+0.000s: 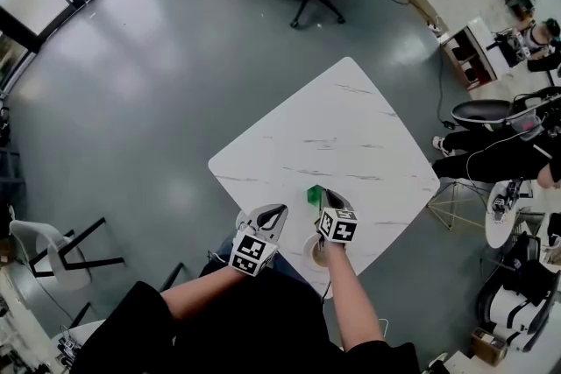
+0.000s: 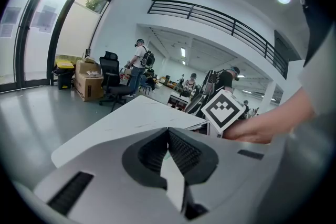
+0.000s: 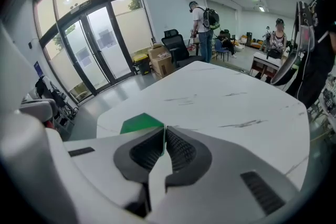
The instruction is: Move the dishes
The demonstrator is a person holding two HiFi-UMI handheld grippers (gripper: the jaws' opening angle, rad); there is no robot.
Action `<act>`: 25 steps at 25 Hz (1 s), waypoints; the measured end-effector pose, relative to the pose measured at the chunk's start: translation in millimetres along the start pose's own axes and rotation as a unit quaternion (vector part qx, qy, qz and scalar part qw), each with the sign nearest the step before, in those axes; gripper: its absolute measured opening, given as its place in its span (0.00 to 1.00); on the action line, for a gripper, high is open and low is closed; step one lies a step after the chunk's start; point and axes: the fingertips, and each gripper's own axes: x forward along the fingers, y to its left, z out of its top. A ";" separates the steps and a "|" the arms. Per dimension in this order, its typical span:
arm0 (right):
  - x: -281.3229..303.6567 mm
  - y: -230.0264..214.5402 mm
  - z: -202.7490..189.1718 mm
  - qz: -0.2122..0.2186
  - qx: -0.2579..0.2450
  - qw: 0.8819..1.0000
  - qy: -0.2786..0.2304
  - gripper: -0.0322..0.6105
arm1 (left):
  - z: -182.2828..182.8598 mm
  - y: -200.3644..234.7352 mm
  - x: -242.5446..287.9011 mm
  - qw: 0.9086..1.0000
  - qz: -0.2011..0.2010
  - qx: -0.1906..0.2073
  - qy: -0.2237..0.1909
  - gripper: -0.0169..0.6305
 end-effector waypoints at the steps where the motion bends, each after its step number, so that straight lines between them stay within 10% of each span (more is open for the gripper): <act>1: 7.3 -1.4 1.0 -0.004 0.009 1.000 0.002 0.09 | 0.4 4.5 0.2 1.000 0.000 0.001 0.000 0.05; 25: 28.0 -7.5 3.9 -0.041 0.055 0.998 0.005 0.11 | 11.8 22.5 -10.6 1.000 0.007 0.004 -0.004 0.05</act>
